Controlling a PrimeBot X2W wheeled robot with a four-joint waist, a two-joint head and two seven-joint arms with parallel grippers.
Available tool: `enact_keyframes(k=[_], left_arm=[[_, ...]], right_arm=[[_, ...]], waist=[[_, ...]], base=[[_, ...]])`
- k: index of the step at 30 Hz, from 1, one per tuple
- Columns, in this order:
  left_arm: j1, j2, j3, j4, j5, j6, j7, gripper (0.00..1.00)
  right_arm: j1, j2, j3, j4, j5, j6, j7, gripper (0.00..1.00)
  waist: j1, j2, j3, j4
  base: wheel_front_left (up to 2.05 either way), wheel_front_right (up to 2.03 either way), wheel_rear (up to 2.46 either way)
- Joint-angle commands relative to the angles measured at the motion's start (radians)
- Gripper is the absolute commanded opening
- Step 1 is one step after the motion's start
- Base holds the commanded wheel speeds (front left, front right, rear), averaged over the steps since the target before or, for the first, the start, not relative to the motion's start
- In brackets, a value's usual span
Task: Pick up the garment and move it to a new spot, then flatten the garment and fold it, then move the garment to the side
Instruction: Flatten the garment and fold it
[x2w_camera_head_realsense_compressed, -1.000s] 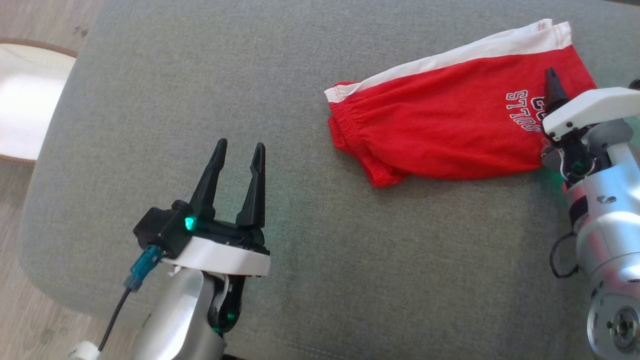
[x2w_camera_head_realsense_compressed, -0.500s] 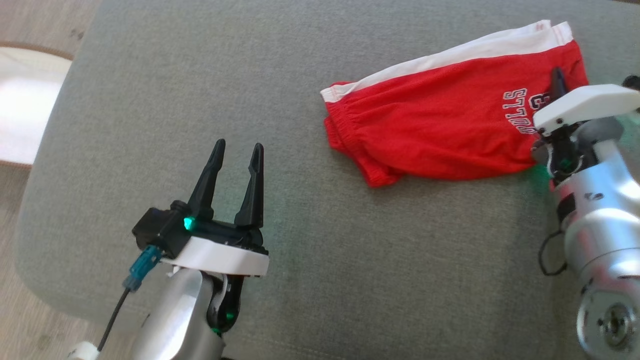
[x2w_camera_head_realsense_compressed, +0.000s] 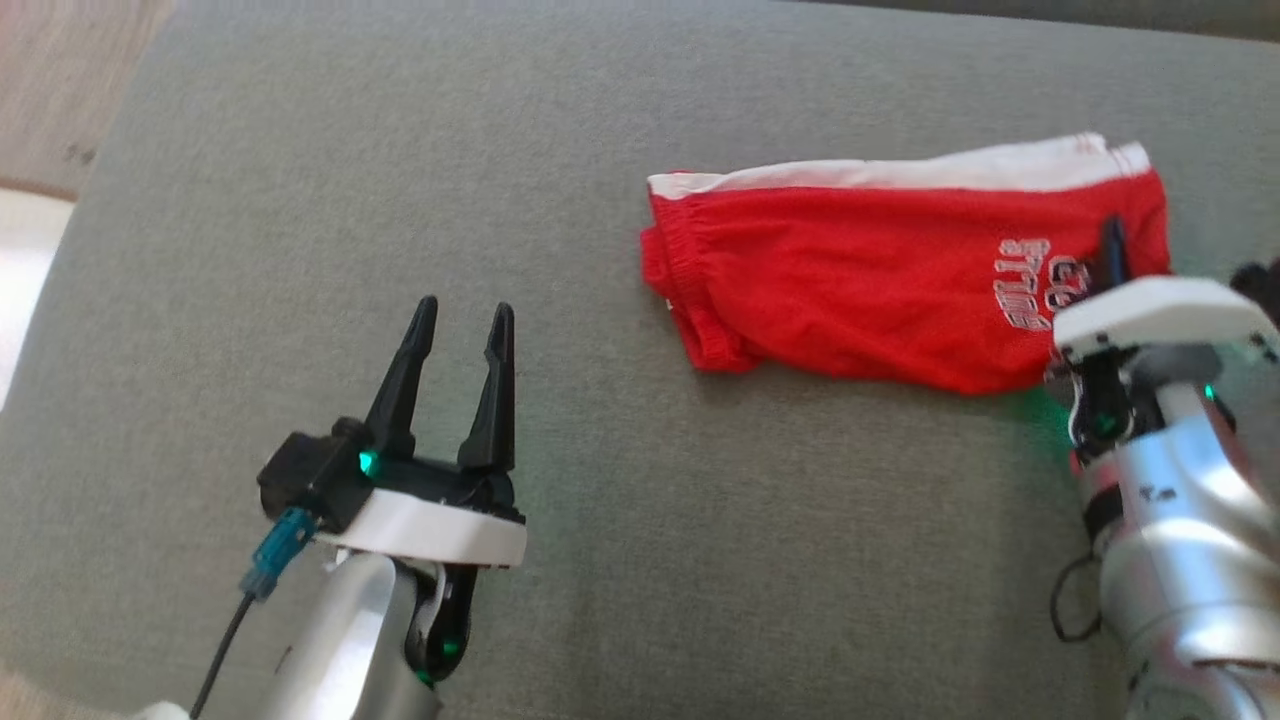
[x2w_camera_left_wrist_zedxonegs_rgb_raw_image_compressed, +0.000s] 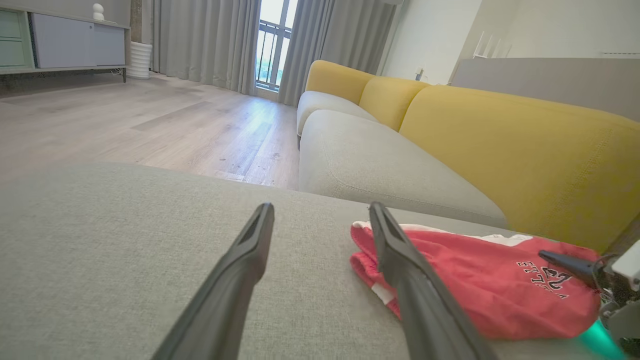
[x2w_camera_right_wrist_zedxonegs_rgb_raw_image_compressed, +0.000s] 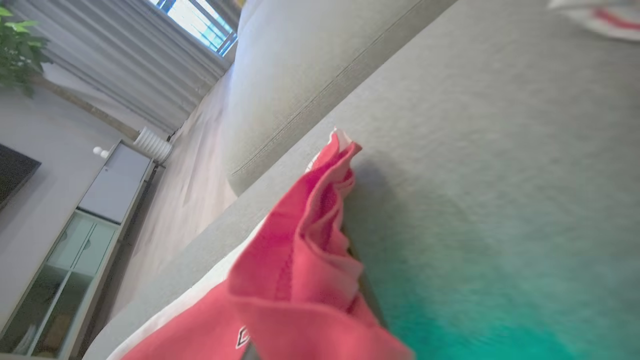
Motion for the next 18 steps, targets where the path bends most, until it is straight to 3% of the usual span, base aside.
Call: enact_keyframes(k=[1, 11, 18], left_arm=[[0.002, 0.008, 0.039, -0.026, 0.015, 0.003, -0.005, 1.00], [0.039, 0.008, 0.057, -0.022, 0.032, 0.001, -0.005, 1.00], [0.044, 0.008, 0.045, -0.013, 0.036, 0.001, -0.005, 1.00]], right_arm=[[0.042, -0.001, 0.008, -0.038, 0.016, -0.001, -0.024, 0.00], [0.155, 0.015, -0.057, -0.086, 0.000, -0.001, -0.088, 0.00], [0.159, 0.028, -0.066, -0.114, -0.035, -0.001, -0.108, 0.00]], waist=[[0.0000, 0.0000, -0.029, -0.034], [0.0000, 0.0000, -0.066, -0.113], [0.0000, 0.0000, -0.068, -0.131]], base=[[0.00, 0.00, 0.00], [0.00, 0.00, 0.00], [0.00, 0.00, 0.00]])
